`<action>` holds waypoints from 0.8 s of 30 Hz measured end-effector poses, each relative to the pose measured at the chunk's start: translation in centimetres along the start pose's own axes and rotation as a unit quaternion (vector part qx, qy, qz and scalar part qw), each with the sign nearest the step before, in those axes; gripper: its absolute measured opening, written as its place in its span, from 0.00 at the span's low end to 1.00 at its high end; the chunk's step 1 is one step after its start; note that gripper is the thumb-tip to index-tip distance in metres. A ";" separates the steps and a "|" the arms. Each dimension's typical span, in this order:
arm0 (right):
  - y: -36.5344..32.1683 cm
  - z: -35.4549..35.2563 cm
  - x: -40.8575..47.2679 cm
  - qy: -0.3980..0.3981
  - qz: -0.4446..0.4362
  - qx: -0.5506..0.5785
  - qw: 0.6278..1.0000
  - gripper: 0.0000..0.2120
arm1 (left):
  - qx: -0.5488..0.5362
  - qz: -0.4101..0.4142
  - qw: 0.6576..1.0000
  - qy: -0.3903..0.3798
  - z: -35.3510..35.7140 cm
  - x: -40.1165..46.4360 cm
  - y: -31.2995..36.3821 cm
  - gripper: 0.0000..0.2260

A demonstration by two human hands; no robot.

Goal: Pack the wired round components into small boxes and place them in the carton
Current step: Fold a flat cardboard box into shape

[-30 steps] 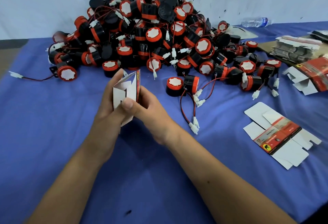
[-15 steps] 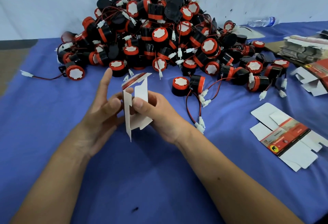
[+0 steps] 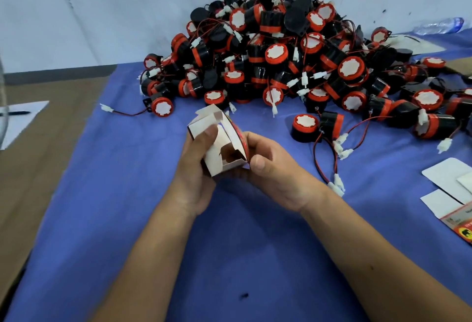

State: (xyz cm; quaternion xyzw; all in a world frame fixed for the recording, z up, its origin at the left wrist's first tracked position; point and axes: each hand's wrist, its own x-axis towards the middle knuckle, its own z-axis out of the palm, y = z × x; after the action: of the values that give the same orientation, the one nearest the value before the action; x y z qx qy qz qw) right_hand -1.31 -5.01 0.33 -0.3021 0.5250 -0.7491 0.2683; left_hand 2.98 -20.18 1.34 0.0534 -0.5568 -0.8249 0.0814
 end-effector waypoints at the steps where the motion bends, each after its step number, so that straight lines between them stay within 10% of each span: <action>1: 0.2 0.0 0.1 0.021 -0.001 -0.018 1.000 0.41 | -0.005 -0.002 1.000 0.011 0.1 0.0 -0.1 0.32; 7: 0.6 0.1 0.1 0.086 -0.017 -0.104 0.991 0.20 | 0.020 -0.004 0.999 0.026 0.5 -0.1 -0.4 0.29; 13: 0.2 0.9 0.1 0.063 -0.016 -0.098 0.993 0.39 | 0.077 0.001 0.997 0.018 0.6 -0.1 -0.6 0.28; 19: 1.1 1.8 0.1 0.104 -0.023 -0.112 0.988 0.26 | 0.161 0.125 0.976 0.081 1.1 0.2 -1.0 0.22; 24: 1.0 1.4 0.0 0.047 -0.011 -0.056 0.997 0.27 | 0.074 0.074 0.990 0.098 0.9 0.1 -0.5 0.20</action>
State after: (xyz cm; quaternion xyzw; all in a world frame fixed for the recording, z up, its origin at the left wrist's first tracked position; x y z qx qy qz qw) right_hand -0.18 -6.17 -0.21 -0.2872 0.5748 -0.7348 0.2173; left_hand 2.72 -19.24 1.24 0.0983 -0.6083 -0.7637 0.1924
